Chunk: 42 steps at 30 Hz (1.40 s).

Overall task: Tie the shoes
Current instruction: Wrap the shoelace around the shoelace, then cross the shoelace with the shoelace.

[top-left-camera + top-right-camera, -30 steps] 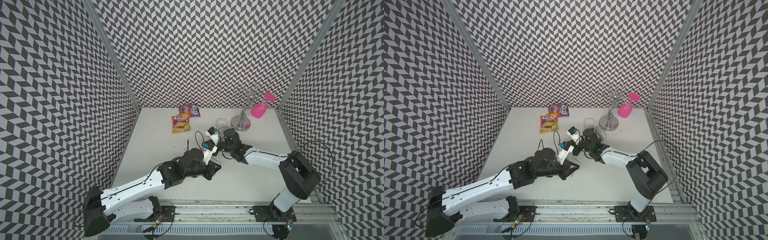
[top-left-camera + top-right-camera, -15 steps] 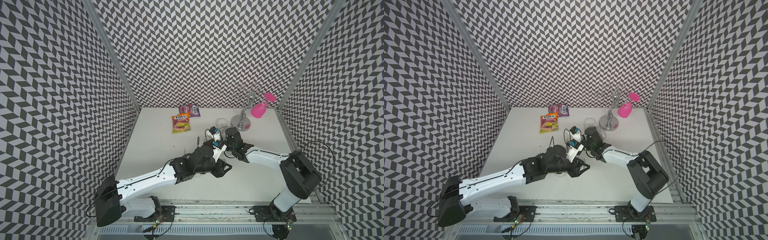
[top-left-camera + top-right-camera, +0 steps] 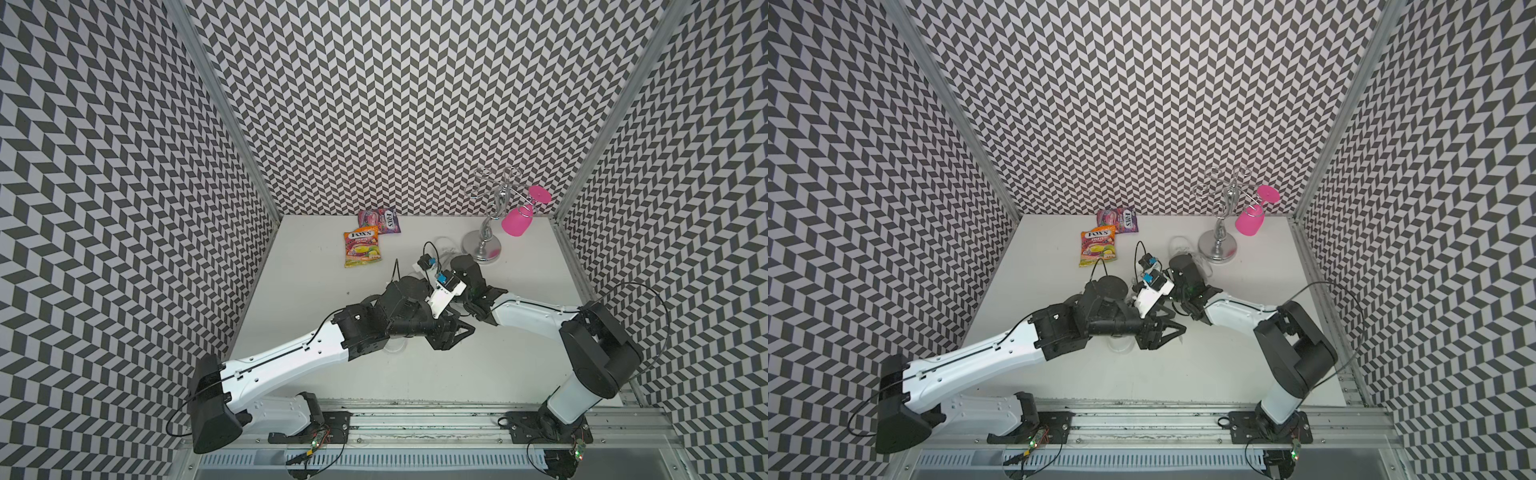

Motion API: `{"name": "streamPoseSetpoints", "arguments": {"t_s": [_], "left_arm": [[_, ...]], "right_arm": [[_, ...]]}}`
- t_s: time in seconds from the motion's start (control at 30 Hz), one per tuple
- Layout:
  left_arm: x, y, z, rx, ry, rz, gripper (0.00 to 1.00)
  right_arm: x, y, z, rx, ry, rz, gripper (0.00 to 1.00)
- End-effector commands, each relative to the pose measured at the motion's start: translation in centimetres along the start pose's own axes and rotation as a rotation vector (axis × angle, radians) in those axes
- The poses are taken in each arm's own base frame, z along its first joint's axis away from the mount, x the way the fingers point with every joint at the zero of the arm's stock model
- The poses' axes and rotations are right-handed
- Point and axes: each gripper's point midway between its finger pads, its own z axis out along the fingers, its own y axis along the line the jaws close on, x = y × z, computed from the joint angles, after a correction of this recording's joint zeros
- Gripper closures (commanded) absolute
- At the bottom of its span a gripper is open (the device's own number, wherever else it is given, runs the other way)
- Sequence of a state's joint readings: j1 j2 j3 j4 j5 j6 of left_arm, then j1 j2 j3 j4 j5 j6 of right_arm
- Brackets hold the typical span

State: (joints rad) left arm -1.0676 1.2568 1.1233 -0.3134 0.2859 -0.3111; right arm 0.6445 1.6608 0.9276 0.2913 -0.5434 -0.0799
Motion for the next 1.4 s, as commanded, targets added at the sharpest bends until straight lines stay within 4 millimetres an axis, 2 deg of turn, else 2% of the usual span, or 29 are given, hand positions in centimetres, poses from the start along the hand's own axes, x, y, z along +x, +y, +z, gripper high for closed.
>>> {"name": "streamPoseSetpoints", "arguments": {"t_s": [0.0,0.1,0.2,0.4,0.53,0.63,0.77,0.87,0.97,1.37], "left_arm": [[1.4,0.0,0.0,-0.010,0.087,0.065,0.42],[0.9,0.3,-0.7,-0.043,0.067,0.085,0.41],[0.0,1.9,-1.9,-0.104,0.016,0.058,0.37],[-2.0,8.5,-6.3,-0.138,-0.154,-0.115,0.36],[-1.7,13.4,-7.9,-0.186,-0.198,-0.210,0.35],[-1.3,15.5,-7.6,-0.187,-0.188,-0.233,0.35],[-1.0,16.7,-6.4,-0.179,-0.167,-0.243,0.35],[-0.4,18.7,-6.1,-0.242,-0.157,-0.273,0.36],[0.3,19.9,-5.9,-0.270,-0.147,-0.296,0.39],[2.4,20.6,-4.6,-0.247,-0.098,-0.339,0.67]], "right_arm": [[-2.1,0.1,-0.5,0.001,-0.054,-0.050,1.00],[-2.1,0.1,-0.6,0.004,-0.055,-0.058,1.00],[-2.2,0.3,-0.9,0.001,-0.066,-0.066,1.00],[-2.5,1.1,-1.8,-0.006,-0.108,-0.090,1.00],[-2.5,1.8,-2.1,-0.018,-0.129,-0.106,1.00],[-2.2,2.3,-1.9,-0.028,-0.121,-0.119,1.00],[-2.0,2.6,-1.6,-0.022,-0.115,-0.124,1.00],[-2.0,2.8,-1.5,-0.028,-0.117,-0.127,1.00],[-1.9,3.0,-1.5,-0.030,-0.117,-0.127,1.00],[-2.3,2.9,-1.5,-0.014,-0.122,-0.119,0.98]]}}
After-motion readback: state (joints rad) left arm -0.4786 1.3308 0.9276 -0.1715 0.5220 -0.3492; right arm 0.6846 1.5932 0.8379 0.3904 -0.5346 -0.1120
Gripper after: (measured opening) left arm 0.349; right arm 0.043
